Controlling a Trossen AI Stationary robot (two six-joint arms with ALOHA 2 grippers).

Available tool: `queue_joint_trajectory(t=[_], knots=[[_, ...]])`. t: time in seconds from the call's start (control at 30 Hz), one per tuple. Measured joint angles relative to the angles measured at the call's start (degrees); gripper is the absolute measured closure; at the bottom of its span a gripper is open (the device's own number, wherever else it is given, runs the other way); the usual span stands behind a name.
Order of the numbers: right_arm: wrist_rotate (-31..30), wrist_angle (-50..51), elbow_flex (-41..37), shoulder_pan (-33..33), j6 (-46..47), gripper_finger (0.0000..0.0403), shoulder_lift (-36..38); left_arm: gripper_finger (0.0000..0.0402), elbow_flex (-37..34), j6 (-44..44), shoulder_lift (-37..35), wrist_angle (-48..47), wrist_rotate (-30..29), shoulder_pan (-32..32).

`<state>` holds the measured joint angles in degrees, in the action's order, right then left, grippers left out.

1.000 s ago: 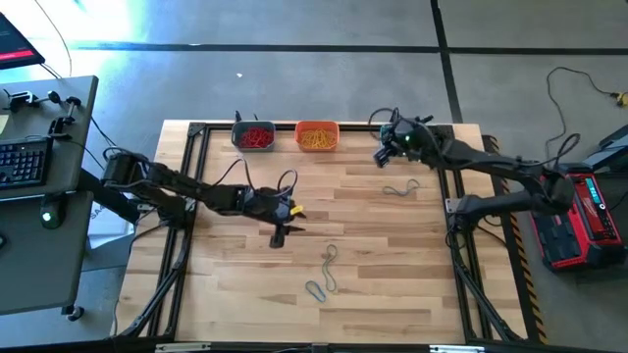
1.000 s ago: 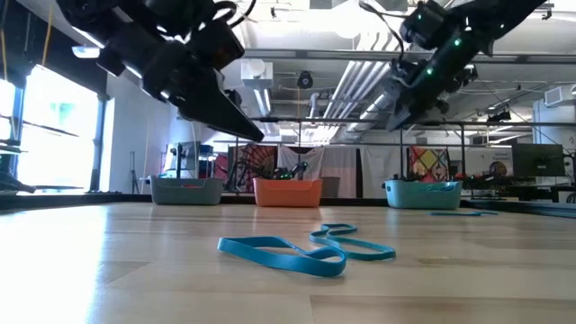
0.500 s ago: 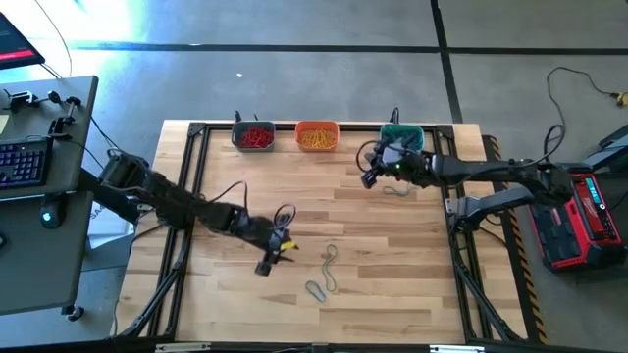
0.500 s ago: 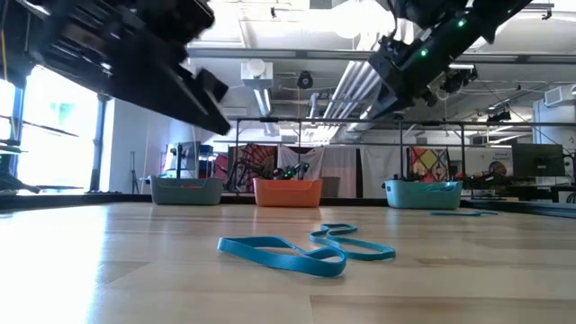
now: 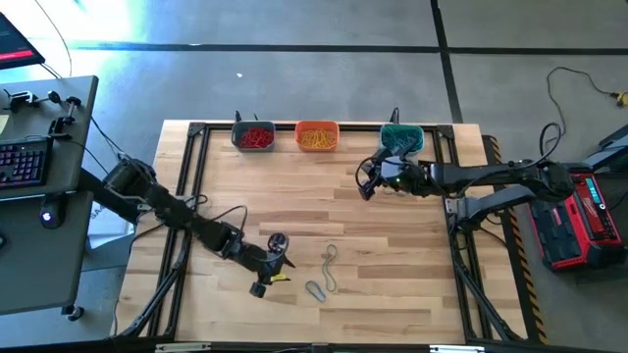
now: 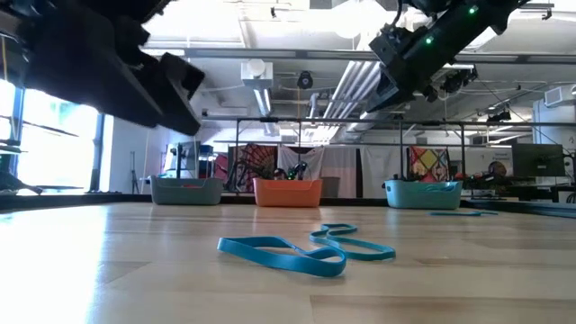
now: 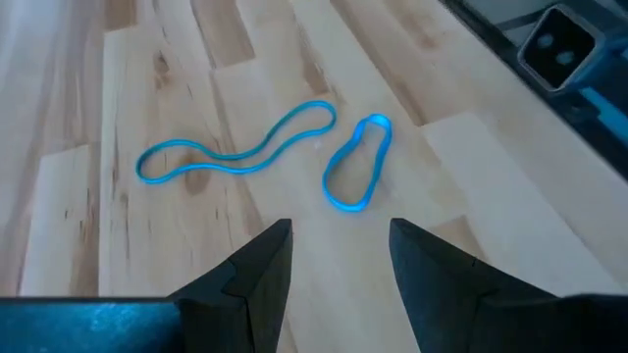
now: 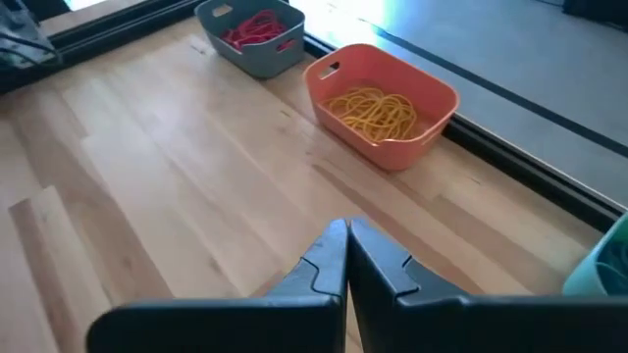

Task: Sort rubber bands into baskets
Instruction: Put the blue rubber band into the light blue bin

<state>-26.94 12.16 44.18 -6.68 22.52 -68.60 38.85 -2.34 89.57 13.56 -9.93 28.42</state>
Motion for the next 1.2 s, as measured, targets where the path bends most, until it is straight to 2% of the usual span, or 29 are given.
queue_joint_trajectory(t=[0.23,0.5,1.2], knots=[[0.0,-0.6,0.0,1.7,0.2,0.0403,0.0,0.0236,6.0,-0.1,8.5,-0.3,1.4,-0.2],[0.0,-0.8,0.0,2.0,1.0,0.0403,0.0,0.0236,12.7,0.0,16.3,-5.2,2.7,-0.7],[0.0,-1.6,-0.1,2.0,0.0,0.0403,0.0,0.0236,13.7,0.5,18.9,-1.4,8.8,-3.0]])
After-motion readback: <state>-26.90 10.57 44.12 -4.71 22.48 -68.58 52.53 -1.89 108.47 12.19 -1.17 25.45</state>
